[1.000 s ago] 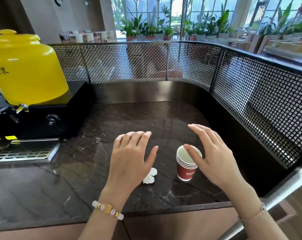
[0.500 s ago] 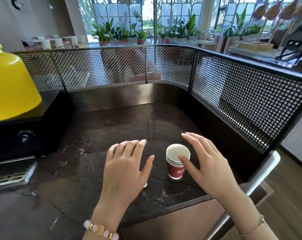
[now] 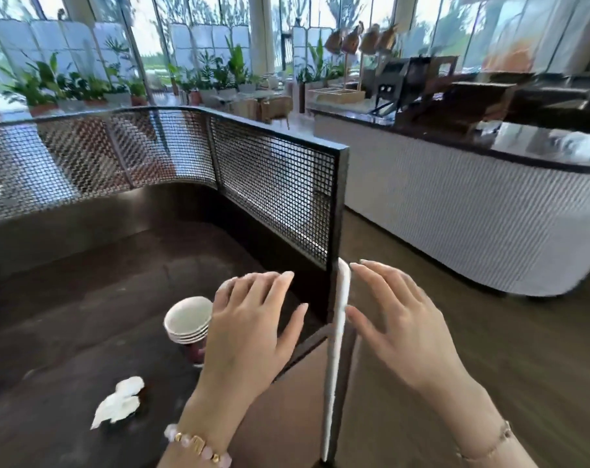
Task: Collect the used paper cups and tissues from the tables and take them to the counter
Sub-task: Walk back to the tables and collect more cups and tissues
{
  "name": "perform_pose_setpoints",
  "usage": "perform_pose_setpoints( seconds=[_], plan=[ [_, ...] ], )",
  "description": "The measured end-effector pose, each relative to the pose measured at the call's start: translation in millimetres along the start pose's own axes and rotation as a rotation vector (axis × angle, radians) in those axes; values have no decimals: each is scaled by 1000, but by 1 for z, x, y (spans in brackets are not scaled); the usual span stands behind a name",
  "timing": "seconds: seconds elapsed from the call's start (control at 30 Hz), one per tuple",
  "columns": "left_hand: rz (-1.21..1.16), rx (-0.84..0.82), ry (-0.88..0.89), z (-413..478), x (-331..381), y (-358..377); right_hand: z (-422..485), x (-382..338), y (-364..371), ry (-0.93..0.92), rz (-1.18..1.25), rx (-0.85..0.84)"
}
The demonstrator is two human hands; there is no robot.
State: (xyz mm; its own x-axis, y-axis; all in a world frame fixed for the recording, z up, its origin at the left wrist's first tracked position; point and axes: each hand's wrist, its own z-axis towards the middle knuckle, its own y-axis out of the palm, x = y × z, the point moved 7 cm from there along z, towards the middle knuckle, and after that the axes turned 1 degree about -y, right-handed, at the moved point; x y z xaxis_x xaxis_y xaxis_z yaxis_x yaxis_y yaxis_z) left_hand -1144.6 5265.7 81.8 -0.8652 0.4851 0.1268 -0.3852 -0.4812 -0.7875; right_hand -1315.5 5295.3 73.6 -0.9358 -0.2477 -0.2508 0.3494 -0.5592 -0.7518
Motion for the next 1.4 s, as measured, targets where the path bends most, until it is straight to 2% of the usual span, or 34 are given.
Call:
perform_pose_setpoints(
  seconds=[0.17, 0.4, 0.7, 0.87, 1.03, 1.4],
  plan=[
    [-132, -5, 132, 29, 97, 35, -30, 83, -58, 126, -152, 35],
    [-252, -68, 252, 47, 219, 89, -80, 183, -114, 299, -314, -9],
    [-345, -131, 421, 80, 324, 154, -120, 284, -142, 490, -400, -28],
    [-374, -143, 455, 117, 357, 207, -107, 341, -135, 534, -420, -17],
    [-380, -132, 448, 181, 372, 270, -54, 412, -114, 526, -419, -25],
    [-306, -68, 336, 329, 346, 356, 101, 512, -59, 393, -346, -16]
  ],
)
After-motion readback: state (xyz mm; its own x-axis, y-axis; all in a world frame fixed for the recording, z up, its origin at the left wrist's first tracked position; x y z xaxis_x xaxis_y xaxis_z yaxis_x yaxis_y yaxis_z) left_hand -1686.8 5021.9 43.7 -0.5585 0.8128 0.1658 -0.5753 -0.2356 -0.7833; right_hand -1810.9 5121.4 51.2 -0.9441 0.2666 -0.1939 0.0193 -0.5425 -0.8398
